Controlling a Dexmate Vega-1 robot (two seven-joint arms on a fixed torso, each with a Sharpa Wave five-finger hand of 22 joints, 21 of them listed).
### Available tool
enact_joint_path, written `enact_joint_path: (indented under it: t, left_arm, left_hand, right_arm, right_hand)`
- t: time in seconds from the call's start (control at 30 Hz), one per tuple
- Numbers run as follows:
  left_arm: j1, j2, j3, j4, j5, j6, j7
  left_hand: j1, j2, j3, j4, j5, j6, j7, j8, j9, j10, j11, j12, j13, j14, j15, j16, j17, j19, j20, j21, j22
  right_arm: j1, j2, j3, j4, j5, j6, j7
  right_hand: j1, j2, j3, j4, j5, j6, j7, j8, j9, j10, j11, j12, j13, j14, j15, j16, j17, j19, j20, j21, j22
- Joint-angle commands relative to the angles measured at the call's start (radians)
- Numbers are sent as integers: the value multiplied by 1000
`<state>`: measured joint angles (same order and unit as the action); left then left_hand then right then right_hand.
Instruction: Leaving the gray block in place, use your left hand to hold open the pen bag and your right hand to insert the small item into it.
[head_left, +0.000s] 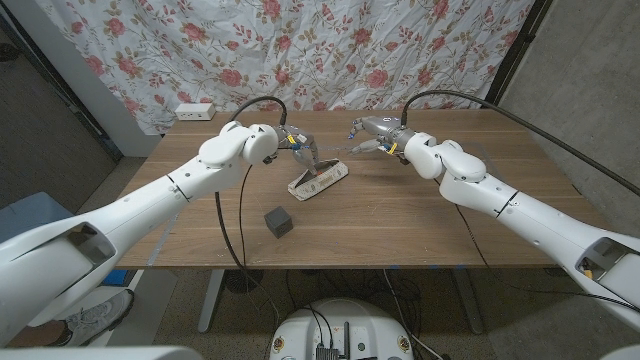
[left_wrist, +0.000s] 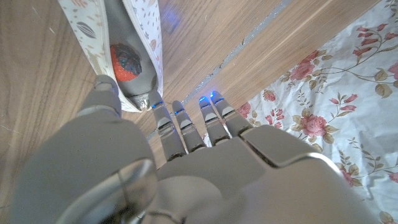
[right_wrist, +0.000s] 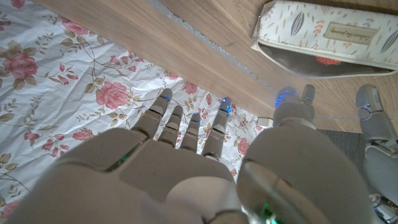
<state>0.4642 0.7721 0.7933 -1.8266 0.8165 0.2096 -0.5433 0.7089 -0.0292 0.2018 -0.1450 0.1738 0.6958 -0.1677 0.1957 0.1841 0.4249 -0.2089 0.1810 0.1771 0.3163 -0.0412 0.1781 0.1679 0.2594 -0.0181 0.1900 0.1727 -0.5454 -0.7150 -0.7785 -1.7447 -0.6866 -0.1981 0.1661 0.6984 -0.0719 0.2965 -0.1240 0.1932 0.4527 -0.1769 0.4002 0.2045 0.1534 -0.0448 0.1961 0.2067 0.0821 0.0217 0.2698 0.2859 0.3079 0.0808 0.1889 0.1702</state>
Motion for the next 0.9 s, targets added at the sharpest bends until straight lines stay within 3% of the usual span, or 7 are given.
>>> enact_joint_path:
  t: [0.03,0.3,0.43,0.7,0.9]
  left_arm:
    - [61,18,-62,-49,-49,78,61]
    - [88,21,-89,-50,-97,107,121]
    - [102,22,-102,-51,-132,122,148]
    - [132,17,-139,-41,-228,153,219]
    - [130,22,-142,-20,-288,145,254]
  left_hand:
    - [-6,8,5,7,2,-14,0,-5,1,9,4,5,2,4,-109,3,2,8,0,3,0]
    - [-17,24,10,12,3,-26,-1,-8,2,7,11,5,2,3,-104,2,2,20,-6,7,1]
    - [-23,30,11,15,4,-30,-3,-9,2,7,13,5,2,3,-102,2,2,21,-7,7,1]
    - [-47,56,17,30,6,-43,6,-12,0,6,18,6,3,3,-99,3,5,18,-6,5,1]
    - [-75,79,25,37,8,-102,7,-26,-4,-31,38,-2,3,-19,-82,-4,3,8,0,1,1]
  right_arm:
    - [-4,-10,27,20,74,37,-8]
    - [-28,-7,54,25,136,32,-41]
    - [-40,-12,65,30,165,42,-63]
    - [-61,-16,92,56,246,82,-104]
    - [-81,-6,115,66,303,78,-138]
  right_hand:
    - [-8,18,1,7,6,-15,-4,-10,3,-6,-3,5,6,-12,5,-5,3,-7,6,-4,1]
    - [-23,24,-2,11,5,-40,1,-25,2,-7,-2,5,6,-17,9,-6,4,-8,13,-2,1]
    - [-40,24,-10,11,2,-110,4,-67,-5,8,-12,11,4,-38,-24,-18,0,-13,17,-2,1]
    - [-60,27,-17,14,-2,-153,8,-100,-11,11,-12,10,0,-51,-32,-27,-8,-32,-4,-7,0]
    - [-81,34,-22,22,-6,-168,7,-115,-15,1,-9,6,-2,-57,-33,-31,-10,-39,-17,-7,-1]
